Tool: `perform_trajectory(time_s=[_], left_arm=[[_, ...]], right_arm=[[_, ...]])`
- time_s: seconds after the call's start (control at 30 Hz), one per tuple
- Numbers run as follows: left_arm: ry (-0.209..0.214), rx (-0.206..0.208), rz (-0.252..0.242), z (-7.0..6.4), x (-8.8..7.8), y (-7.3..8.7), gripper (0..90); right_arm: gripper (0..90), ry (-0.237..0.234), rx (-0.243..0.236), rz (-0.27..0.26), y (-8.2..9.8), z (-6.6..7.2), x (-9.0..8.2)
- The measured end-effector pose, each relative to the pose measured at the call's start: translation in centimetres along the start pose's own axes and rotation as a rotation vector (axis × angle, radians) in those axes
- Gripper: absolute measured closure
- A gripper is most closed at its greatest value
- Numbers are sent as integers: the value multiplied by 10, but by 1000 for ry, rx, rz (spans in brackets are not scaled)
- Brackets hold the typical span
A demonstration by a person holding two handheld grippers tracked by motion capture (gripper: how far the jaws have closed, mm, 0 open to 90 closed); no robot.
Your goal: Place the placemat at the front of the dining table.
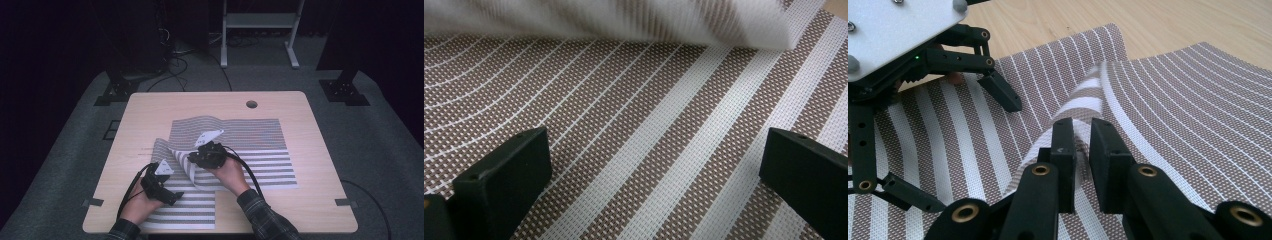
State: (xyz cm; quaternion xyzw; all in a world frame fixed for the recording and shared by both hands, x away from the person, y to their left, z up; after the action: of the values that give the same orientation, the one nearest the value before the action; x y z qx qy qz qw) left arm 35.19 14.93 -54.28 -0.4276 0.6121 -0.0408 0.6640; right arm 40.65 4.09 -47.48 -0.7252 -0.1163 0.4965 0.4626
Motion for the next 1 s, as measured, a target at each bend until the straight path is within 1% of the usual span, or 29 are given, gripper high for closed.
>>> perform_trajectory(time_s=[0.1,0.33,0.47,0.6,0.7,0.8,0.87,1.0], left_arm=[[0,0,0,0,0,0,0],[0,-2,-1,0,0,0,0],[0,-3,-4,0,0,0,0],[-1,0,-1,0,0,0,0],[-1,-2,-3,0,0,0,0],[-1,-2,-4,0,0,0,0],[-1,-3,-6,0,0,0,0],[-1,-3,-6,0,0,0,0]], right_arm=[[770,2,8,-3,0,-2,-2],[713,28,19,-6,4,-13,-12],[672,47,31,-7,9,-22,-20],[638,50,54,-7,15,-32,-29],[599,63,72,-7,20,-38,-37],[556,87,78,5,25,-45,-42],[547,91,89,10,27,-48,-47],[526,110,84,19,34,-54,-59]])
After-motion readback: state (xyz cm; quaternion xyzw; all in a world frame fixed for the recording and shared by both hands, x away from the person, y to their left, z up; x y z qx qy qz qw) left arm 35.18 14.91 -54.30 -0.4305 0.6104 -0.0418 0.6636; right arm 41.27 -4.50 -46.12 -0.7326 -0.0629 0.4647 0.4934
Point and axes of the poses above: each handheld gripper's, and its own axes: x roughly forward along the jaws, y roughly out of its underside, z roughly to its left, the point moved 9 cm from there along x, roughly forward along the jaws, and after that the axes turned 10 degrees about y, right-handed, at the moved point
